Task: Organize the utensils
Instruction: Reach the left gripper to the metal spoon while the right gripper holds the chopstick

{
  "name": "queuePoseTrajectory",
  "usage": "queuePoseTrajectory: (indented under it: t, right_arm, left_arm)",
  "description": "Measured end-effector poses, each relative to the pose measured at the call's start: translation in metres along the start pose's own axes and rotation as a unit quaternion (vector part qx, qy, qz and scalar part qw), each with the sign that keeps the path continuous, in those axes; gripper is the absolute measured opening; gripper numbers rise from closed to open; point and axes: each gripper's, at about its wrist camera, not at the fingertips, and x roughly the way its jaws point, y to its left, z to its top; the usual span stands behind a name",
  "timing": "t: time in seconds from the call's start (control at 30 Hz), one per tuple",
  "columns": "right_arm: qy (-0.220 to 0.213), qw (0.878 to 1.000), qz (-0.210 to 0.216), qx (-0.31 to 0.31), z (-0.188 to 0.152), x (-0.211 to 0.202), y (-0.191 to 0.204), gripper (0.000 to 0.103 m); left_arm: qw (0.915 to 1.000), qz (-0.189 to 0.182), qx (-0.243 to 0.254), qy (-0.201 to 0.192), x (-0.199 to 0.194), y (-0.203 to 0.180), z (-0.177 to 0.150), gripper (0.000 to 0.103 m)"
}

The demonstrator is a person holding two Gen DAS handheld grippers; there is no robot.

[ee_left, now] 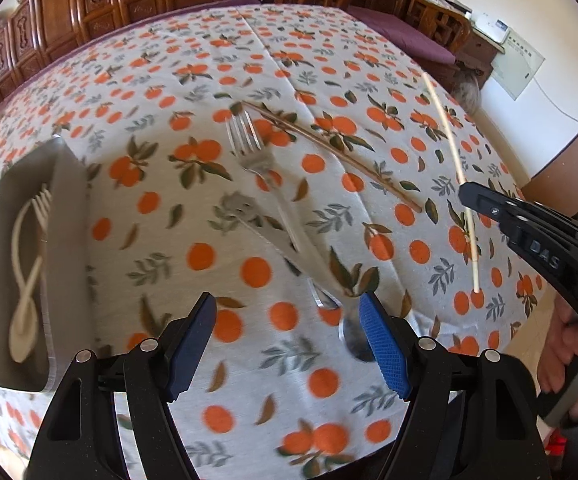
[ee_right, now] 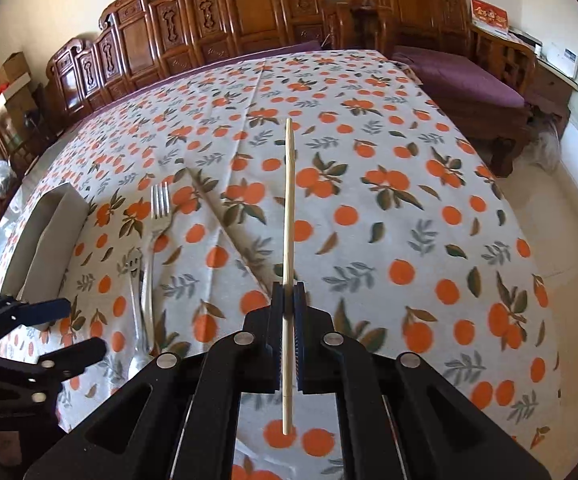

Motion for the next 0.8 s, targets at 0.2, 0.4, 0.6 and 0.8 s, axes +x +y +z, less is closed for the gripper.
queuePoseTrajectory:
  t: [0.2, 0.4, 0.6, 0.8]
  right_arm:
    - [-0.010, 1.000, 0.007, 0.020, -0.002, -0.005, -0.014, 0.006]
    - [-0.015, 1.000, 0.009, 0.024, -0.002, -0.007, -0.017, 0.006]
    - [-0.018, 1.000, 0.014, 0.019, -0.001, -0.009, -0.015, 0.006]
    - [-0.015, 0.999, 0.021, 0.020, -0.003, -0.008, -0.012, 0.006]
  left_arm:
    - [0.9997, 0.005, -0.016, 0.019, 0.019, -0.016, 0.000, 0.070]
    - [0.9994, 0.010, -0.015, 0.029, 0.027, -0.028, -0.006, 0.070]
    - [0.9993, 0.015, -0.013, 0.033, 0.031, -0.032, -0.012, 0.070]
    - [0.9995, 0.007, -0.005, 0.031, 0.028, -0.036, -0.015, 0.050]
